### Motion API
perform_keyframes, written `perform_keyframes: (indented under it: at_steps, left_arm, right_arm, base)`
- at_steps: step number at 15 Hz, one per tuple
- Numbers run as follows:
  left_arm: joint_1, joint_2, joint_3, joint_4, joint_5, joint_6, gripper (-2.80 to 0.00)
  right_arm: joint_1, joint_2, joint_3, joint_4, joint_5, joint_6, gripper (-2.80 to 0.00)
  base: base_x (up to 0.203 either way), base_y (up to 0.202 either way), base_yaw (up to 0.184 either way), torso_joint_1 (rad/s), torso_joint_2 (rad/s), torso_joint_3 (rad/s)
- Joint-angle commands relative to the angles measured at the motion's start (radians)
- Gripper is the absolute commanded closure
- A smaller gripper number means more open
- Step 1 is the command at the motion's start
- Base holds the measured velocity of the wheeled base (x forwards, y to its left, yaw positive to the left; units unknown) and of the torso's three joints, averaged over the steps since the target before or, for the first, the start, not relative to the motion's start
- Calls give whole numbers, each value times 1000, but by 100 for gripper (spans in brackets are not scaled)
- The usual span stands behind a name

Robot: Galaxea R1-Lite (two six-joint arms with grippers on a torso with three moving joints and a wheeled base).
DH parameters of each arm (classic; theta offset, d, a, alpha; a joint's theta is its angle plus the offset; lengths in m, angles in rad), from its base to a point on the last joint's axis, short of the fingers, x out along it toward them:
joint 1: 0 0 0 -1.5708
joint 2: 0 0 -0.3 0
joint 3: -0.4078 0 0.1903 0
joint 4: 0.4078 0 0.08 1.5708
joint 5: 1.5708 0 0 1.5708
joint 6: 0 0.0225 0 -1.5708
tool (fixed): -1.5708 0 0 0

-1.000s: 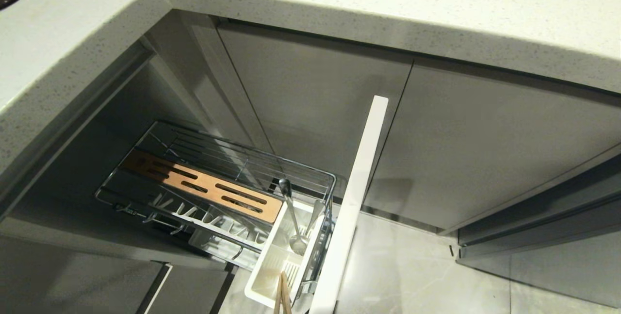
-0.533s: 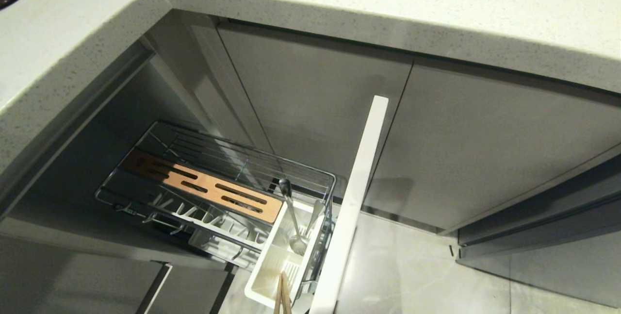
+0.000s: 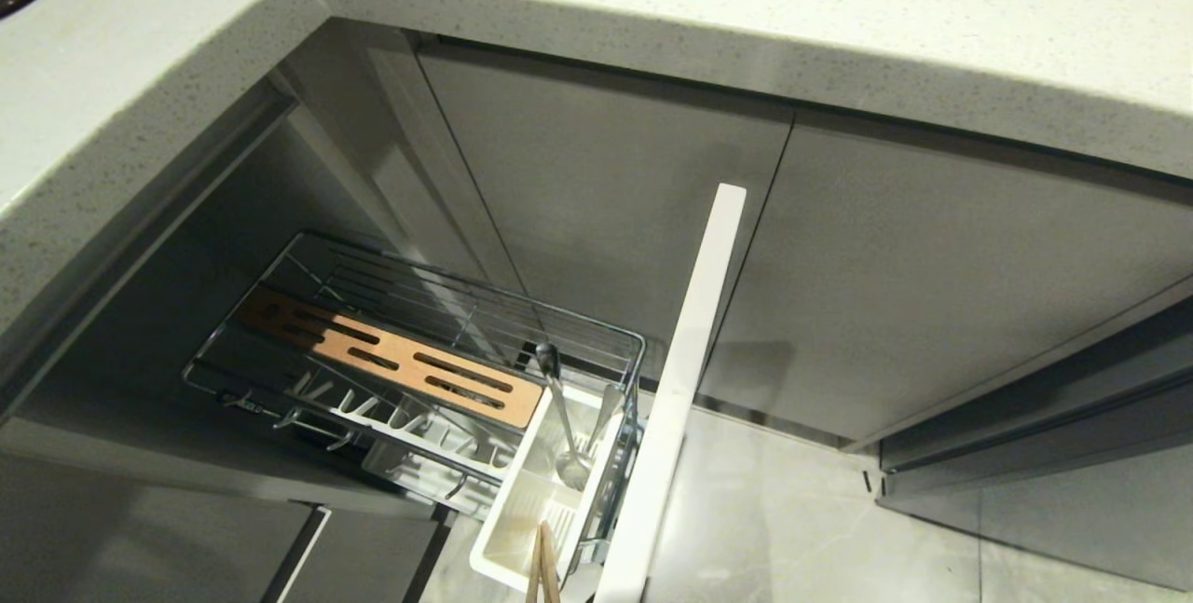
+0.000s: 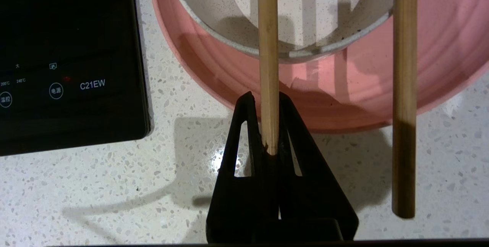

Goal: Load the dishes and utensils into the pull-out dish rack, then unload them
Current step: Take the fork out of the cupboard

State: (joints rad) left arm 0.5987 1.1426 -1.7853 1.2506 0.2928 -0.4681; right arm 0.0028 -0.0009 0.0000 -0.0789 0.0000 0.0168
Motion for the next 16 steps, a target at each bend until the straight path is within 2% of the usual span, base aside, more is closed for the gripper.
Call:
perform_keyframes:
  at_steps: [1, 8, 9, 16]
  left_arm:
    - [3, 19, 0, 6, 2, -3, 0]
    - [10, 22, 0, -4, 0, -3, 0]
    - [10, 22, 0, -4, 0, -3, -280]
    - [18, 22, -19, -11, 2, -4, -280]
  right_arm:
    - [0, 1, 27, -1, 0, 0, 0]
    - [0, 1, 27, -1, 0, 0, 0]
    - [0, 1, 26, -1, 0, 0, 0]
    - [0, 1, 26, -1, 0, 0, 0]
  base:
    - [0, 0, 0, 0, 0, 0]
    - [0, 0, 0, 0, 0, 0]
    - [0, 0, 0, 0, 0, 0]
    - [0, 0, 0, 0, 0, 0]
